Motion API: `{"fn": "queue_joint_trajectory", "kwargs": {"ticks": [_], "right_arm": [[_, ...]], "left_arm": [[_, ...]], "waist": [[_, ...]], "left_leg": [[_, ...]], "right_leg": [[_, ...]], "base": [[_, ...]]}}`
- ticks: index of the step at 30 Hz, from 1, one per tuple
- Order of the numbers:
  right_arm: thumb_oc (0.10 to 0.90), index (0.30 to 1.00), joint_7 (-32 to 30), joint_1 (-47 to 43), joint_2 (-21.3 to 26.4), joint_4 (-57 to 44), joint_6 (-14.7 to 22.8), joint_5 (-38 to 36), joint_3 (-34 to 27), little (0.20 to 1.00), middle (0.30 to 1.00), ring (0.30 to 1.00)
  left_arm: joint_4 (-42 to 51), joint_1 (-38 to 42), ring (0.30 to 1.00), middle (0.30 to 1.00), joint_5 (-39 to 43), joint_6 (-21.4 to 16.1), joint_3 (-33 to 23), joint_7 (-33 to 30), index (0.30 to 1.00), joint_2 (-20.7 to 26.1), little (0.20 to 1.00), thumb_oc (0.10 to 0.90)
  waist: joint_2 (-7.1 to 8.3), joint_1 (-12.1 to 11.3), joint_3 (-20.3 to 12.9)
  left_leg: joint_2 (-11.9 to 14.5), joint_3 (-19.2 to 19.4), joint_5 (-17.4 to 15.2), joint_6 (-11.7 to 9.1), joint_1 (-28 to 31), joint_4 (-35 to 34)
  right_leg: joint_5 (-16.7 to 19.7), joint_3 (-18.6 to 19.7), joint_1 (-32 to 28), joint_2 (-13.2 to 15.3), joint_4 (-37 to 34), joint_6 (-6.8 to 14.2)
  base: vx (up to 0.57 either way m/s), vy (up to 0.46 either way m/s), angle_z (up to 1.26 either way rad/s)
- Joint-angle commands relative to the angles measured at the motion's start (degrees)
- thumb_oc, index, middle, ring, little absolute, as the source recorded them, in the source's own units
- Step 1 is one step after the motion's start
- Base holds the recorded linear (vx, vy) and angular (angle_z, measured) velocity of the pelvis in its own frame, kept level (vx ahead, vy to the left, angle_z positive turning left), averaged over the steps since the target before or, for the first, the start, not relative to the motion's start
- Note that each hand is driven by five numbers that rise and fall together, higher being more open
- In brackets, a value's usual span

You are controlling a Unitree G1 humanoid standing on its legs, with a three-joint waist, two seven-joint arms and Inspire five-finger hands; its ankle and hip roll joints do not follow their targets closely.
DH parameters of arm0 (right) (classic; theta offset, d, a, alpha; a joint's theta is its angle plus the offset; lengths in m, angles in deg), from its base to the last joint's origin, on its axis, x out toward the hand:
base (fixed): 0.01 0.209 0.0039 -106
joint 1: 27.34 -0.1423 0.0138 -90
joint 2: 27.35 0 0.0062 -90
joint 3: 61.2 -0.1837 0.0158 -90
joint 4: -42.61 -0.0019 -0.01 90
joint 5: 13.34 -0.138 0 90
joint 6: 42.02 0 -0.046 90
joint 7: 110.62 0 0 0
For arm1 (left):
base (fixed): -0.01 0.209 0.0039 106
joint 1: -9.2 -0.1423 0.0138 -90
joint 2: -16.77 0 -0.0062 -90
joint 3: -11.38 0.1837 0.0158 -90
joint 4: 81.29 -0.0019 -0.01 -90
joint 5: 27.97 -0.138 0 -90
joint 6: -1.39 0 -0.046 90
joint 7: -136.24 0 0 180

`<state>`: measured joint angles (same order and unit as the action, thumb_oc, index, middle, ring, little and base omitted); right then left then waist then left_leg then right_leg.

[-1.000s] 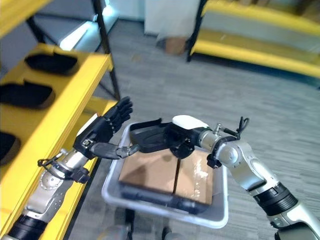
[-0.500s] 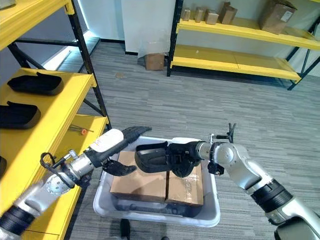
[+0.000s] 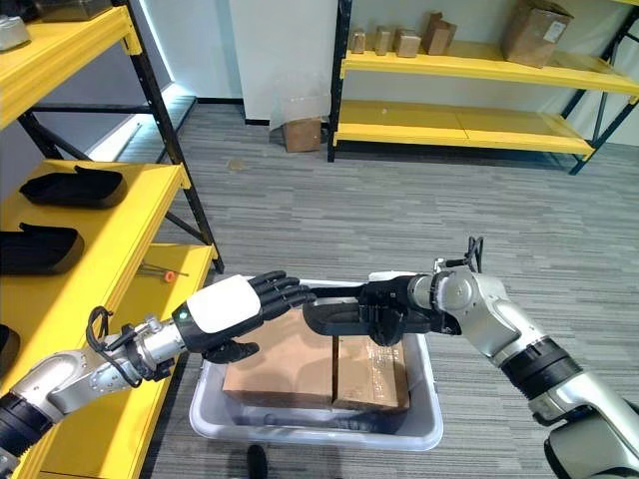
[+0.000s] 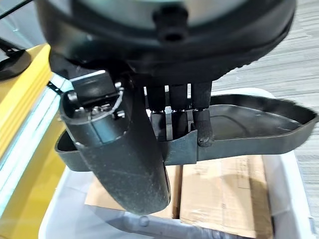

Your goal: Move parts from the plastic box to the shelf.

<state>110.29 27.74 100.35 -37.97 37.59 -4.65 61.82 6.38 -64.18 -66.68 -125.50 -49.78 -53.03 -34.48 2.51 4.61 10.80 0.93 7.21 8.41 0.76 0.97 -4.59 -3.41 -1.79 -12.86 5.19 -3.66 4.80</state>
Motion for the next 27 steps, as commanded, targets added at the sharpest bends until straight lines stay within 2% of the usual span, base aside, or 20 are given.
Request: {"fn": "queue_joint_trajectory", "kwargs": {"ticks": [1, 6, 13, 17, 27], "right_arm": [[0.4, 0.3, -3.1, -10.5, 0.2, -1.5, 2.4, -4.9, -0.6, 0.3, 0.3, 0.3], [0.4, 0.3, -0.2, -9.5, -2.9, -7.3, -1.3, -6.2, -2.7, 0.3, 0.3, 0.3], [0.4, 0.3, 1.3, -6.8, -5.6, -19.1, -4.0, -6.3, -2.6, 0.3, 0.3, 0.3], [0.4, 0.3, 0.9, -7.1, -6.9, -21.2, -4.1, -6.5, -1.8, 0.3, 0.3, 0.3], [0.4, 0.3, 1.3, -7.2, -8.6, -18.6, -0.9, -4.8, 1.3, 0.3, 0.3, 0.3]], "left_arm": [[-0.9, 1.4, 1.0, 1.0, 4.3, -1.8, -4.5, -5.2, 1.0, -1.0, 1.0, 0.9], [-1.1, -0.2, 1.0, 1.0, 0.0, -0.1, -4.9, -6.9, 1.0, -2.8, 1.0, 0.9], [-4.5, 0.2, 1.0, 1.0, -4.6, 2.3, -3.0, -11.9, 1.0, -5.7, 1.0, 0.9], [-5.7, 1.5, 1.0, 1.0, -5.4, 3.2, -1.2, -13.2, 1.0, -7.0, 1.0, 0.9], [-6.6, 3.7, 1.0, 1.0, -8.2, 6.7, 1.1, -15.3, 1.0, -7.8, 1.0, 0.9]], "waist": [[0.51, -1.2, -6.4], [0.18, -0.6, -6.3], [0.24, 0.5, -5.9], [0.18, 0.7, -5.8], [0.26, 0.4, -6.0]], "left_leg": [[3.4, 1.8, -7.8, -2.9, 5.4, -0.4], [3.6, 1.9, -8.0, -2.9, 5.6, -0.4], [3.9, 2.8, -8.1, -2.8, 5.5, -0.4], [3.9, 2.8, -8.2, -2.8, 5.5, -0.4], [4.0, 2.3, -8.3, -2.7, 5.6, -0.4]], "right_leg": [[5.5, -0.3, 7.2, -0.7, 1.2, 1.7], [5.4, 0.2, 7.5, -0.7, 1.4, 1.6], [5.9, 1.1, 8.1, -0.6, 1.2, 1.9], [5.9, 1.6, 8.4, -0.7, 1.3, 1.9], [6.0, 1.8, 8.3, -0.6, 1.1, 2.1]], "base": [[0.0, 0.0, 0.0], [0.0, 0.0, 0.0], [-0.01, 0.005, -0.06], [0.0, 0.0, -0.01], [0.0, 0.0, 0.0]]}}
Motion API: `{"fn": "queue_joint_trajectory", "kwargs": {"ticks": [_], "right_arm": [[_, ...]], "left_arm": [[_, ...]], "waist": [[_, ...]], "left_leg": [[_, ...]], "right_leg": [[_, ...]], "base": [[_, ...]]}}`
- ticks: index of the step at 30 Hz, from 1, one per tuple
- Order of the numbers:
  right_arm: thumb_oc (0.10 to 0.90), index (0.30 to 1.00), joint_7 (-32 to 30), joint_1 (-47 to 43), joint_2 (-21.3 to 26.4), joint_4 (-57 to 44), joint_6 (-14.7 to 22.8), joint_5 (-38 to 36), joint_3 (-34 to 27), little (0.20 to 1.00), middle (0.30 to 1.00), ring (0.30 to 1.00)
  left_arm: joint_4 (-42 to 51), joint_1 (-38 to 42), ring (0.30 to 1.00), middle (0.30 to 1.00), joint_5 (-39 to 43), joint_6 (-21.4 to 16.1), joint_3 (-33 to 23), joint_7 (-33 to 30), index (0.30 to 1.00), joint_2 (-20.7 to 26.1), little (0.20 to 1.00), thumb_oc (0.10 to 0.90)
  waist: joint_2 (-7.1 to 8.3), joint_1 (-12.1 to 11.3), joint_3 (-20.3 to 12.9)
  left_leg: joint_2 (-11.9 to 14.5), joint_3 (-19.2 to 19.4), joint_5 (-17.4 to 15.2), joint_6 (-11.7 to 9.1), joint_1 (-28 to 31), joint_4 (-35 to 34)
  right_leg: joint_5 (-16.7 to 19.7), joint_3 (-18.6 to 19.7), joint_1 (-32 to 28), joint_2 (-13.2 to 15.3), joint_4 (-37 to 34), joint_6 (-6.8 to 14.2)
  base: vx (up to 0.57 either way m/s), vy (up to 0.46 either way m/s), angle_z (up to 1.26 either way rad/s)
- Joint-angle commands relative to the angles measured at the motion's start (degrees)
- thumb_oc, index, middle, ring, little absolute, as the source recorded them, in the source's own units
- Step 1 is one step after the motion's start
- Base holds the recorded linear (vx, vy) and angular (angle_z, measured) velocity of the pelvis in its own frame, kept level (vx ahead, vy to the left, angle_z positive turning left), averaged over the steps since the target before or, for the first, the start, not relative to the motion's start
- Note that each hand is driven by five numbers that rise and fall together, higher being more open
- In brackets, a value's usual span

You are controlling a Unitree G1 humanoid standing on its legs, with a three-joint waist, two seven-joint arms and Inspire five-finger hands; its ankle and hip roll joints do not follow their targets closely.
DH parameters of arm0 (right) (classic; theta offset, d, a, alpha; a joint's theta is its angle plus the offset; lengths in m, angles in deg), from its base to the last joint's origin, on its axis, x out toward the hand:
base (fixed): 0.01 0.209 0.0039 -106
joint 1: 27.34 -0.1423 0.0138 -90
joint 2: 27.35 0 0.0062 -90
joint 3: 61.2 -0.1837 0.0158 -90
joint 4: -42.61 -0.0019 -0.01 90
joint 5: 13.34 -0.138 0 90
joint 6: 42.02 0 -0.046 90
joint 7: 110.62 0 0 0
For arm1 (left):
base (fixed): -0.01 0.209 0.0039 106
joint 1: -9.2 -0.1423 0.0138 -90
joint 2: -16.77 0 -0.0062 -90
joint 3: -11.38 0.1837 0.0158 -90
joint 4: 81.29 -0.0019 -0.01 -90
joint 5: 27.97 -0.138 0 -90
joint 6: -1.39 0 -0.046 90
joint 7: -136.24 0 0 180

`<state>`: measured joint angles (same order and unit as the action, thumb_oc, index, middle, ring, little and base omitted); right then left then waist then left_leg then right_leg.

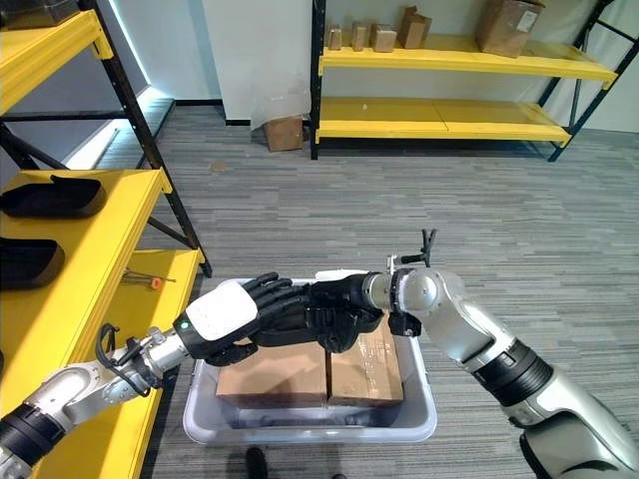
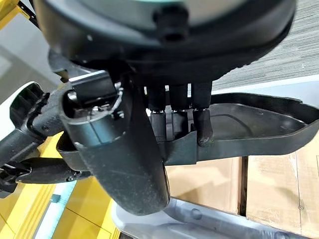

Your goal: Move parts from the plastic box to the shelf.

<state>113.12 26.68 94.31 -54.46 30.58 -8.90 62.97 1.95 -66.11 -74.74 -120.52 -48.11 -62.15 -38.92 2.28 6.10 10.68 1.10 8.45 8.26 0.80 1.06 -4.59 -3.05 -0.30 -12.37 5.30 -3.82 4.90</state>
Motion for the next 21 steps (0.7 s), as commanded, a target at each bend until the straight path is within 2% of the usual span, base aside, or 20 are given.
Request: {"fn": "queue_joint_trajectory", "kwargs": {"ticks": [1, 12, 21], "right_arm": [[0.4, 0.3, -1.6, -6.1, -2.6, -1.7, 6.4, -0.5, 0.3, 0.3, 0.3, 0.3], [0.4, 0.3, -2.4, -6.7, -3.5, 1.6, 10.3, 0.2, 1.7, 0.3, 0.3, 0.3], [0.4, 0.3, -5.0, -7.5, -4.5, 4.4, 9.2, 2.6, 2.2, 0.3, 0.3, 0.3]], "left_arm": [[-2.4, 5.7, 1.0, 1.0, -0.4, 1.8, -0.5, -6.5, 1.0, -3.3, 1.0, 0.9], [-4.9, 7.0, 1.0, 1.0, -4.0, 3.4, 0.2, -10.2, 1.0, -2.8, 1.0, 0.9], [-6.1, 8.8, 1.0, 1.0, -3.7, 2.6, 2.2, -9.7, 1.0, -2.6, 1.0, 0.9]], "waist": [[0.51, -1.2, -5.9], [0.64, -1.5, -6.4], [0.4, -1.3, -6.6]], "left_leg": [[3.8, 1.1, -8.2, -2.7, 5.5, -0.4], [3.9, 0.6, -8.3, -2.6, 5.7, -0.4], [3.9, 0.7, -8.4, -2.6, 5.8, -0.4]], "right_leg": [[5.6, 0.3, 7.8, -0.7, 1.3, 2.0], [5.6, 0.3, 7.7, -0.6, 1.2, 2.1], [5.7, 0.6, 7.7, -0.7, 1.1, 2.2]], "base": [[0.0, 0.0, 0.0], [0.0, 0.0, 0.0], [0.0, 0.0, 0.0]]}}
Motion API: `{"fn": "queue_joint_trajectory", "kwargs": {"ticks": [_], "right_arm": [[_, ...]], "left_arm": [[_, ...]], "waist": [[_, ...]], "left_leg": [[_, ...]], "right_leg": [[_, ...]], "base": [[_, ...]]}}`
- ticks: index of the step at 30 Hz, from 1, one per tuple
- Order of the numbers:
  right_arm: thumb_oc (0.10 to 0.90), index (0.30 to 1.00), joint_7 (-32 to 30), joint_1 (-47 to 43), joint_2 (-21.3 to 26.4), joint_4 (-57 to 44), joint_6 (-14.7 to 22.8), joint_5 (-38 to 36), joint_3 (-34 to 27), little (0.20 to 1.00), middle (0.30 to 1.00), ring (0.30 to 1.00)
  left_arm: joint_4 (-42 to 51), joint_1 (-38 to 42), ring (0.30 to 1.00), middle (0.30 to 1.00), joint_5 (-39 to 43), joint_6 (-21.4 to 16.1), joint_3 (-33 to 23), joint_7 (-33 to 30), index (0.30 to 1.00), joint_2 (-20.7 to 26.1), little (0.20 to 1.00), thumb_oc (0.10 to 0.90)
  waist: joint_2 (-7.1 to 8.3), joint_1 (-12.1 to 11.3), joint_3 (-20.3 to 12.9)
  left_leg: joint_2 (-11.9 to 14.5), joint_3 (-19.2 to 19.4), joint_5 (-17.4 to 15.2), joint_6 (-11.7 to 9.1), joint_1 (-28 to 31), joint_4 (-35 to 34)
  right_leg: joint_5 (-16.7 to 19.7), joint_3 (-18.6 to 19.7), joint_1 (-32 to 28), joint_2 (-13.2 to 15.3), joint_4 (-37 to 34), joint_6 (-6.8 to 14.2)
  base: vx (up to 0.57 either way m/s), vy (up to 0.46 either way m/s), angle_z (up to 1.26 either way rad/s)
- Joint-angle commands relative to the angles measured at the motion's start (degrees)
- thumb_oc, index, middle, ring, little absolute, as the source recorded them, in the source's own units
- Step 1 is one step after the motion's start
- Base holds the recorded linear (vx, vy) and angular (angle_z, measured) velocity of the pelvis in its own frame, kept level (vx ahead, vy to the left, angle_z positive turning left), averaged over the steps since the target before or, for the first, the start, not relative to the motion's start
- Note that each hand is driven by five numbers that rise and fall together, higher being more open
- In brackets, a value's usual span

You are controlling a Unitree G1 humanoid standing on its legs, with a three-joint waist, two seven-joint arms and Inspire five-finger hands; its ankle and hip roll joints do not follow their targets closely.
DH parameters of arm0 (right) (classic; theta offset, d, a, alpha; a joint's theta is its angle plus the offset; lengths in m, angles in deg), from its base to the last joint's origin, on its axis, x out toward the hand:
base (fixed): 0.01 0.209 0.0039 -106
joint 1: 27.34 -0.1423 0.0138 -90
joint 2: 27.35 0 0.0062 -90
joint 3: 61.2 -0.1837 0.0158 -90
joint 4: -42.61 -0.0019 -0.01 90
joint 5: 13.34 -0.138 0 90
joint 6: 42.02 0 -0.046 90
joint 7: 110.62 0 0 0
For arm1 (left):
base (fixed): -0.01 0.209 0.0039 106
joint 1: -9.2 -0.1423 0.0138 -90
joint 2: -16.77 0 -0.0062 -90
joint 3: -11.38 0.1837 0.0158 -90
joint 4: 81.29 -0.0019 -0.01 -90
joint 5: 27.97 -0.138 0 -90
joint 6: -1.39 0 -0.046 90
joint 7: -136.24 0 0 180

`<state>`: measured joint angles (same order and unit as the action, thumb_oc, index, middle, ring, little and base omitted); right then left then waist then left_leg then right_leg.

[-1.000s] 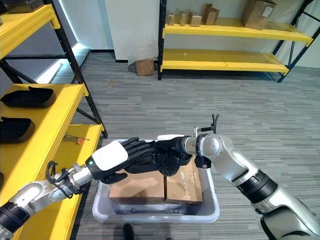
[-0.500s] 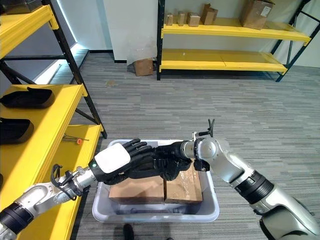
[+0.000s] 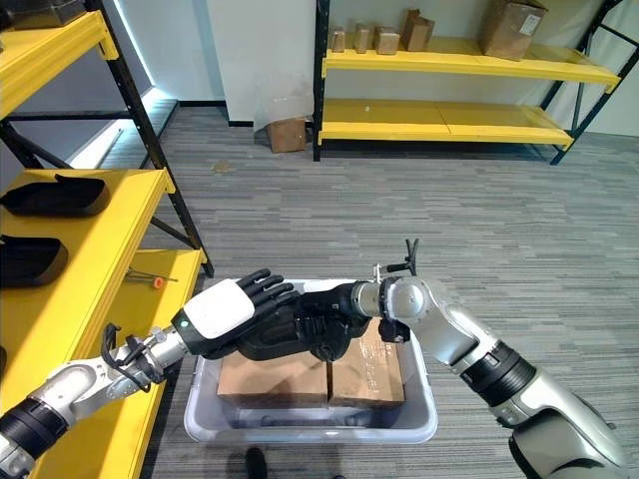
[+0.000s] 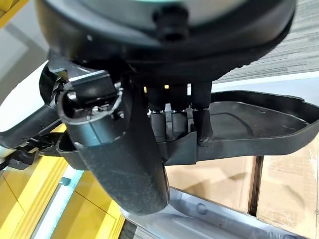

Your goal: Move parts from the plastic box to the shelf.

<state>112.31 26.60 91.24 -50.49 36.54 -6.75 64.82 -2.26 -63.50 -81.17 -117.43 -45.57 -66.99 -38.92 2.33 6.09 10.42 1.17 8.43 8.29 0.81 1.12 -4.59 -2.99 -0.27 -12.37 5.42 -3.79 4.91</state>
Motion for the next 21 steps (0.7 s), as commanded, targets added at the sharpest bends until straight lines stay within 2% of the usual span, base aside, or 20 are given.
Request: {"fn": "queue_joint_trajectory", "kwargs": {"ticks": [1, 8, 14, 15, 21], "right_arm": [[0.4, 0.3, -4.1, -7.6, -1.4, 1.3, 3.0, 0.7, 0.3, 0.3, 0.3, 0.3], [0.4, 0.3, -4.0, -7.4, -0.1, 3.0, 3.8, 1.8, -0.9, 0.3, 0.3, 0.3], [0.4, 0.3, -2.6, -6.0, 2.5, 1.1, 1.9, 2.6, -3.0, 0.3, 0.3, 0.3], [0.4, 0.3, -2.5, -5.7, 2.9, 1.0, 0.9, 3.0, -3.2, 0.3, 0.3, 0.3], [0.4, 0.3, -1.2, -4.5, 5.8, 0.7, 1.3, 1.6, -5.2, 0.3, 0.3, 0.3]], "left_arm": [[-1.8, 6.0, 1.0, 1.0, 1.9, -1.2, -0.2, -4.9, 1.0, -2.5, 1.0, 0.9], [-1.8, 5.5, 1.0, 1.0, 1.1, 0.4, -0.8, -5.1, 1.0, -0.1, 1.0, 0.9], [-3.5, 4.0, 1.0, 1.0, -0.2, 2.4, -2.8, -7.0, 1.0, 1.4, 1.0, 0.9], [-3.8, 3.8, 1.0, 1.0, -0.4, 3.9, -3.3, -7.7, 1.0, 1.6, 1.0, 0.9], [-6.3, 2.1, 1.0, 1.0, -2.2, 4.4, -7.8, -10.7, 1.0, 3.2, 1.0, 0.9]], "waist": [[0.25, -1.3, -6.2], [0.04, -1.1, -6.3], [0.01, -0.7, -6.3], [0.01, -0.7, -6.3], [0.23, -0.4, -6.3]], "left_leg": [[3.9, 0.7, -8.4, -2.6, 5.8, -0.4], [4.0, 0.9, -8.4, -2.6, 6.0, -0.4], [3.9, 1.0, -8.4, -2.6, 6.1, -0.4], [3.9, 1.1, -8.4, -2.7, 6.1, -0.4], [4.0, 1.5, -8.3, -2.8, 6.3, -0.4]], "right_leg": [[5.6, 0.5, 7.7, -0.8, 1.2, 2.2], [5.7, 0.6, 7.5, -0.7, 1.1, 2.2], [5.7, 0.7, 7.7, -0.7, 1.1, 2.3], [5.7, 0.7, 7.7, -0.7, 1.1, 2.3], [6.0, 0.8, 7.7, -0.7, 1.0, 2.3]], "base": [[0.0, 0.0, 0.0], [0.0, 0.0, -0.01], [0.0, 0.003, -0.04], [0.0, 0.006, -0.03], [0.0, 0.0, -0.01]]}}
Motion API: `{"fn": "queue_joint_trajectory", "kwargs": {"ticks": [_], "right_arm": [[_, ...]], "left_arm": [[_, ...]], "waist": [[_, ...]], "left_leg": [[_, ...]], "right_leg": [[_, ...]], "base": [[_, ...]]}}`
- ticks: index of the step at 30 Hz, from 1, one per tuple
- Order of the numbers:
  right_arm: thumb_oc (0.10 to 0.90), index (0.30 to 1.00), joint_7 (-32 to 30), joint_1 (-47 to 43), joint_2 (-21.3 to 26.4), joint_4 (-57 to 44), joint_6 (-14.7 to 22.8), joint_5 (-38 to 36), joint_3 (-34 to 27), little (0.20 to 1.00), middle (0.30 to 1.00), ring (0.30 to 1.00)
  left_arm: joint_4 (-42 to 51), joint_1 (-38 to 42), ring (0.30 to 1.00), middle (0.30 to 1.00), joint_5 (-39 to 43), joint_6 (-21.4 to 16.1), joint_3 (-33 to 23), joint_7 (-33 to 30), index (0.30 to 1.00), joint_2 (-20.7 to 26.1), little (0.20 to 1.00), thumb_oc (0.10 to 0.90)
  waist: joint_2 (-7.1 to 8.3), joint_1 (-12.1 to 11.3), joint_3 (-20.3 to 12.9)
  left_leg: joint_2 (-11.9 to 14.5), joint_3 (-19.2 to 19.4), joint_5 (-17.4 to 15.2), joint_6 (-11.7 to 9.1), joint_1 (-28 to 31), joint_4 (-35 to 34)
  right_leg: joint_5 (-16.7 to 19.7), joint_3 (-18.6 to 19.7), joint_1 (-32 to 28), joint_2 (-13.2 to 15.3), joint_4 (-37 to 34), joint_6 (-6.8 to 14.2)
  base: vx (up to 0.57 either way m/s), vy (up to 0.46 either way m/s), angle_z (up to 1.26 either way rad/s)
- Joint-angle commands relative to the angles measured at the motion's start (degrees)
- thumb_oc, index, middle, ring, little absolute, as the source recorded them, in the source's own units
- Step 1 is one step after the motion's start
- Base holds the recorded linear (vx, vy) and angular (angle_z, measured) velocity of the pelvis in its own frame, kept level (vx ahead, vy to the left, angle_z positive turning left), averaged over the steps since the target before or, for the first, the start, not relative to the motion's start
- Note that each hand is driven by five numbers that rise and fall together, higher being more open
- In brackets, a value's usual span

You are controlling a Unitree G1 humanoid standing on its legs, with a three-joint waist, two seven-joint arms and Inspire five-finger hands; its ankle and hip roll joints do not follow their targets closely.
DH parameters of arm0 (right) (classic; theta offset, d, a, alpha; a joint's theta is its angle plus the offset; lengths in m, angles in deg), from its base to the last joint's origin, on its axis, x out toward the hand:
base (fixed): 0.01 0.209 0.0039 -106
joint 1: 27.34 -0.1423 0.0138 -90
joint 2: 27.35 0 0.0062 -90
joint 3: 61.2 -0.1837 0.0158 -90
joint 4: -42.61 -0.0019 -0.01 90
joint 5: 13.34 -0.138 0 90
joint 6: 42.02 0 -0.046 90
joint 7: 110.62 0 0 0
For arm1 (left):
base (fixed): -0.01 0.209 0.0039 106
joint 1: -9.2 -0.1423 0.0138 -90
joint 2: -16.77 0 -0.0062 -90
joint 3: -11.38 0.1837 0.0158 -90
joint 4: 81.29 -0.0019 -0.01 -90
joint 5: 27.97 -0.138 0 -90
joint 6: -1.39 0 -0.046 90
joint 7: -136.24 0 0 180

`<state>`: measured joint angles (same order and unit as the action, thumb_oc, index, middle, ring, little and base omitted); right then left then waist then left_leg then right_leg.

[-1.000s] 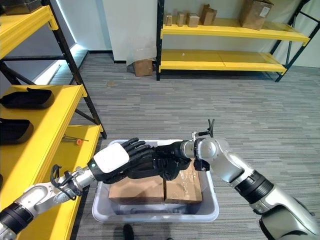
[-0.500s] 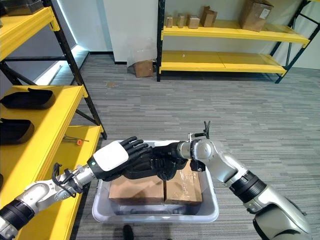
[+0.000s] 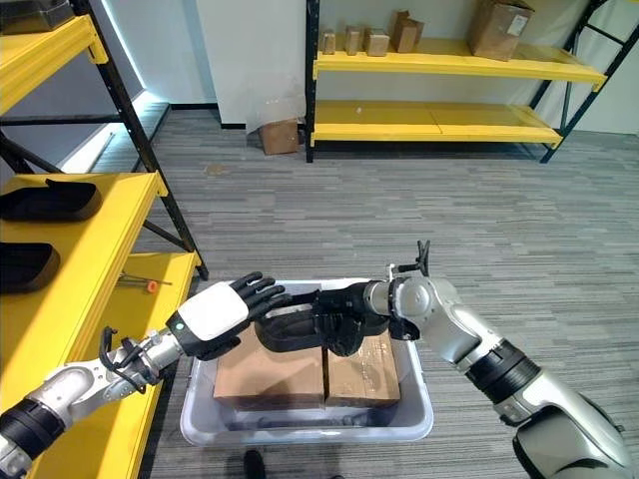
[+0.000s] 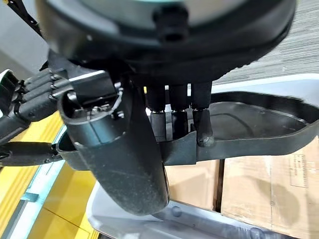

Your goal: Move parts from the plastic box to the shelf.

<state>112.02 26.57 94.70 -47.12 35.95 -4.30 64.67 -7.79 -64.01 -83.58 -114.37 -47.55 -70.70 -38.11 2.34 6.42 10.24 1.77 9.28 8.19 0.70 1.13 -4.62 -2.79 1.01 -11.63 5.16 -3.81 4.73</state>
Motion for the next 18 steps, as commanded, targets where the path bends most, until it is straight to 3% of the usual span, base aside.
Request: {"fn": "queue_joint_trajectory", "kwargs": {"ticks": [1, 4, 10, 18], "right_arm": [[0.4, 0.3, -0.3, -4.5, 2.9, -3.1, 1.8, -1.5, -5.3, 0.3, 0.3, 0.3], [0.4, 0.3, 2.0, -3.9, 4.9, -6.0, 0.7, -3.6, -7.0, 0.3, 0.3, 0.3], [0.4, 0.3, 3.2, -4.1, 6.3, -7.9, 1.2, -5.7, -7.9, 0.3, 0.3, 0.3], [0.4, 0.3, 3.1, -6.3, 5.9, -7.6, 3.5, -9.2, -6.9, 0.3, 0.3, 0.3]], "left_arm": [[-1.4, 2.6, 1.0, 1.0, 0.2, 1.3, -6.5, -7.2, 1.0, 2.7, 1.0, 0.9], [-2.9, 1.8, 1.0, 1.0, 0.0, 0.9, -9.4, -7.1, 1.0, 2.8, 1.0, 0.9], [-3.9, 1.8, 1.0, 1.0, -3.5, 0.0, -9.7, -7.8, 1.0, 3.4, 1.0, 0.9], [-4.0, 3.3, 1.0, 1.0, -4.9, -1.3, -5.3, -5.7, 1.0, 3.4, 1.0, 0.9]], "waist": [[0.31, -0.7, -6.2], [0.47, -0.3, -6.3], [0.44, 0.1, -6.5], [0.16, 0.6, -6.6]], "left_leg": [[3.4, 0.6, -8.2, -2.7, 6.2, -0.4], [3.4, 0.9, -8.2, -2.7, 6.2, -0.4], [3.4, 1.2, -8.3, -2.7, 6.3, -0.4], [3.5, 1.8, -8.4, -2.7, 6.8, -0.4]], "right_leg": [[5.9, -0.4, 7.0, -0.4, 1.1, 2.5], [5.9, -0.2, 7.1, -0.4, 1.1, 2.4], [5.9, 0.1, 7.4, -0.4, 1.5, 2.5], [5.9, 0.6, 7.4, -0.4, 1.6, 2.6]], "base": [[-0.01, 0.002, -0.04], [0.0, 0.0, 0.0], [0.0, 0.0, 0.0], [0.0, 0.007, -0.06]]}}
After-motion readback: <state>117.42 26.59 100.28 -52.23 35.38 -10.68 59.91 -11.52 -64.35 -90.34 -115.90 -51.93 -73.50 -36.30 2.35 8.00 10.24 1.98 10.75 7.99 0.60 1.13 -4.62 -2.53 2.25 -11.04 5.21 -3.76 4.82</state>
